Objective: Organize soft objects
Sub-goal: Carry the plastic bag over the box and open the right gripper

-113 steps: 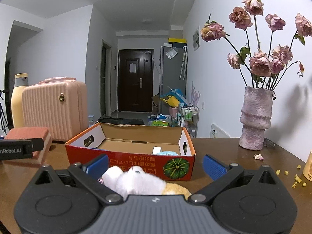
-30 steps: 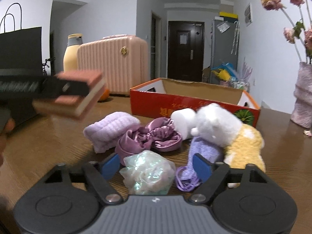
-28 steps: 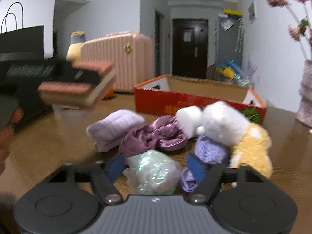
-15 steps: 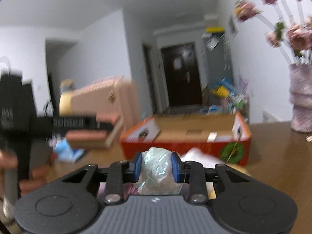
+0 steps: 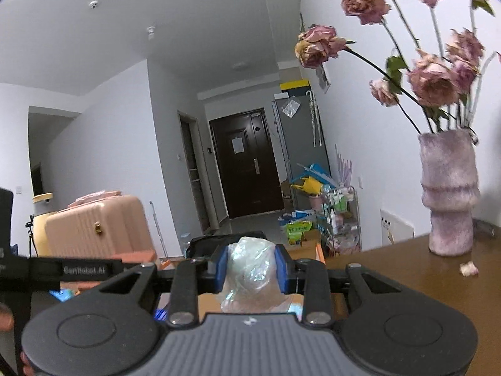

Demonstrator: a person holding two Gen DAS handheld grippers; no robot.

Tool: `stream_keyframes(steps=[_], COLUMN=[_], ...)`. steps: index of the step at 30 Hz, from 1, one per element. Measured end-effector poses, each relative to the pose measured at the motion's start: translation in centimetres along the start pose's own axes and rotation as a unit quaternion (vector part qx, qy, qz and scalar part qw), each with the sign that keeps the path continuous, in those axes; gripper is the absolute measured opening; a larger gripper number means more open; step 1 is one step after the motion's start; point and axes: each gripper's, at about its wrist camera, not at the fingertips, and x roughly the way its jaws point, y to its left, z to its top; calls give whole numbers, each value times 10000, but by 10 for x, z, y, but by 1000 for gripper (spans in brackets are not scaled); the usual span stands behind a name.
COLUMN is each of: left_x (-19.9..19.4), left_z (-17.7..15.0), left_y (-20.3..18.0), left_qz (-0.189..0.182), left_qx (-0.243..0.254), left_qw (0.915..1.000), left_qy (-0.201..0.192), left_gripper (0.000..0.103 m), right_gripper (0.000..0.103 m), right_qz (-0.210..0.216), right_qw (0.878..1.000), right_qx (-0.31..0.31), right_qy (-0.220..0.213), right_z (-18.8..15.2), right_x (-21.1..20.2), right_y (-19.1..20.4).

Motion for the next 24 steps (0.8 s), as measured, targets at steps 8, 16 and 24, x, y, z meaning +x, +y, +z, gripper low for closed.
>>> stream_keyframes(steps=[8,16,24], left_x=[59,90,99], left_z=[11,6,-3], left_y=[-8,-11,-14], left_qz=[185,306,77], left_qx=[-9,236,282], left_qw=[9996,9990,9981], left_qy=[233,219,547], left_gripper=[103,103,103], right_gripper=[31,53,89], right_qz=[46,-158,-335], right_qw=[9976,9932,9923], right_qx=[-373,-433,-399], right_qy=[574,1069,1125], right_z=[22,16,9], right_x=[83,125,128], right_y=[-1,-6,-10])
